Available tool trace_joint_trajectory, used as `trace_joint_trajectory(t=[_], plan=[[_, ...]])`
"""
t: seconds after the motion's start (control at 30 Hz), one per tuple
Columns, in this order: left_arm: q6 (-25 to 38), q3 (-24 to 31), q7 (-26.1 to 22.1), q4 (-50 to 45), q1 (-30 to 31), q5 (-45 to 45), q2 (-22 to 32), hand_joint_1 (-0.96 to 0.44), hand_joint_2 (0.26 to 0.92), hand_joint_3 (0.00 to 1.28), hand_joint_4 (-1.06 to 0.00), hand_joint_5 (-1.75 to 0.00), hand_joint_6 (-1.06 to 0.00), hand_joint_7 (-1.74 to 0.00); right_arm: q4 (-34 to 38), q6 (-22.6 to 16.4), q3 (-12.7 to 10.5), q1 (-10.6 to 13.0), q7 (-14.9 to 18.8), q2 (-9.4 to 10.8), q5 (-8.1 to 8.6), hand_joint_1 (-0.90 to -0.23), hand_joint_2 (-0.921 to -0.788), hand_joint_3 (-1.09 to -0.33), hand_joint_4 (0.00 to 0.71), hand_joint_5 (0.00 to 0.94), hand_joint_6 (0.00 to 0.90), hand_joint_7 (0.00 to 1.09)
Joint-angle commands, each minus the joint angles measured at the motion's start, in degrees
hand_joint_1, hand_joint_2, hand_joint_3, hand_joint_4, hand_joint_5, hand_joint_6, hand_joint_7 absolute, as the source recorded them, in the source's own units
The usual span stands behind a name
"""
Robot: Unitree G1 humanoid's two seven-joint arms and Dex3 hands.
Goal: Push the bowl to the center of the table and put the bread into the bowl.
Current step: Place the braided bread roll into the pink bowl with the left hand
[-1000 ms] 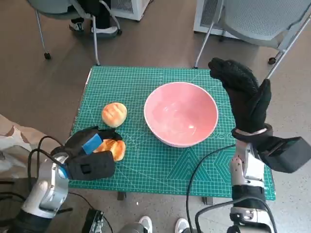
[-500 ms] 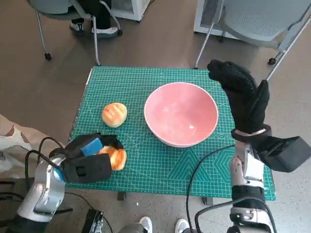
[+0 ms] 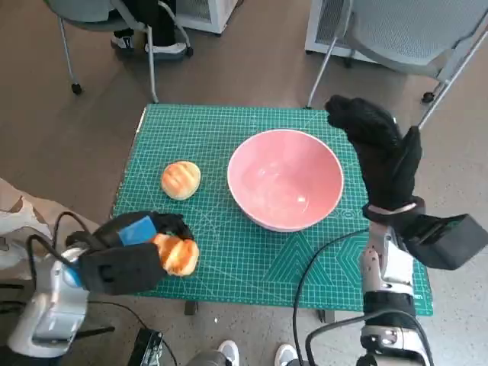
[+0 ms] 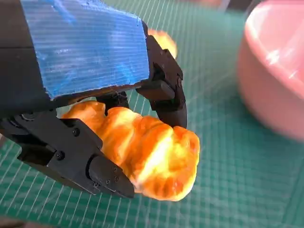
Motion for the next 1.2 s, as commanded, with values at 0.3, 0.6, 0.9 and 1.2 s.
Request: trace_joint_trajectory(t=[0.3, 0.6, 0.9, 1.2], plan=[[-5.8, 2.7, 5.8, -2.3, -9.0, -1.5, -2.1, 0.00, 0.883, 0.04, -0.79, -1.19, -0.77, -0.87, 2.6, -0.8, -0.2, -0.6, 0.9, 0.7, 0.73, -0.628, -0.921, -0.745, 0.239, 0.000, 0.060, 0.51], [-5.0, 0.5, 8.6, -4.0, -16.5, 1.6, -4.9, 0.00, 0.876, 0.04, -0.82, -1.15, -0.78, -0.87, 2.9, -1.3, -0.3, -0.5, 1.1, 0.6, 0.69, -0.630, -0.921, -0.745, 0.234, 0.000, 0.058, 0.51], [-5.5, -4.3, 10.0, -1.6, -24.8, 5.8, -8.6, 0.00, 0.872, 0.04, -0.81, -1.12, -0.81, -0.88, 3.3, -1.1, -0.7, -0.4, 1.7, 0.4, 1.23, -0.639, -0.921, -0.745, 0.232, 0.000, 0.053, 0.51], [-6.7, -10.6, 10.6, 11.0, -36.2, 8.5, -14.4, 0.00, 0.899, 0.02, -0.80, -1.09, -0.73, -1.01, 2.8, -1.0, -0.8, 0.2, 1.4, 0.3, 1.19, -0.640, -0.921, -0.746, 0.232, 0.000, 0.051, 0.51]])
